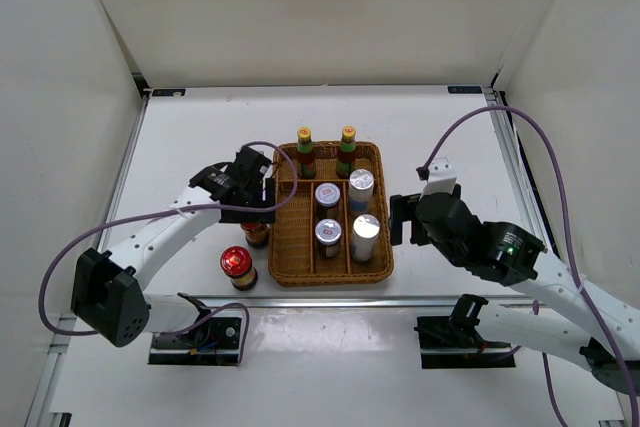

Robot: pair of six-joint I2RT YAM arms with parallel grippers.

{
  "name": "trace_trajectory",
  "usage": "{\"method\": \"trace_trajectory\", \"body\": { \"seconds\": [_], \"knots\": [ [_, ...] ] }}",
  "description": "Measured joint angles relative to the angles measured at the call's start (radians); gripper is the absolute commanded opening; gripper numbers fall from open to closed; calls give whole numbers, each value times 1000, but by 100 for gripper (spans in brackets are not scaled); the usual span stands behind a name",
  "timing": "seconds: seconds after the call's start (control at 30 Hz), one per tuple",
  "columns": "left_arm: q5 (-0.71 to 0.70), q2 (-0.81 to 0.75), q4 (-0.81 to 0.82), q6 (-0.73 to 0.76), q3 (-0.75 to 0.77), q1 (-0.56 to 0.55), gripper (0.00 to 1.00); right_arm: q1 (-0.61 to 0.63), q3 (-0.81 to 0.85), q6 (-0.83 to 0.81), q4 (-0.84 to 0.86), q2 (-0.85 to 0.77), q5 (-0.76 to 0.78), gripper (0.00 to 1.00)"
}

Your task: Organize the condiment bottles

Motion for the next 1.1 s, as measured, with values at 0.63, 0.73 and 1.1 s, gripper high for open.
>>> {"method": "trace_trajectory", "body": {
  "seconds": [0.63,0.73,1.1],
  "knots": [
    [-16,-68,-133,45,388,20,11,0,0,-2,6,2,-6,98],
    [-16,-73,-117,45,467,-11,11,0,0,-2,8,9,-7,98],
    [-39,246,-58,45,518,-129,11,0,0,-2,6,6,-14,98]
  ]
}}
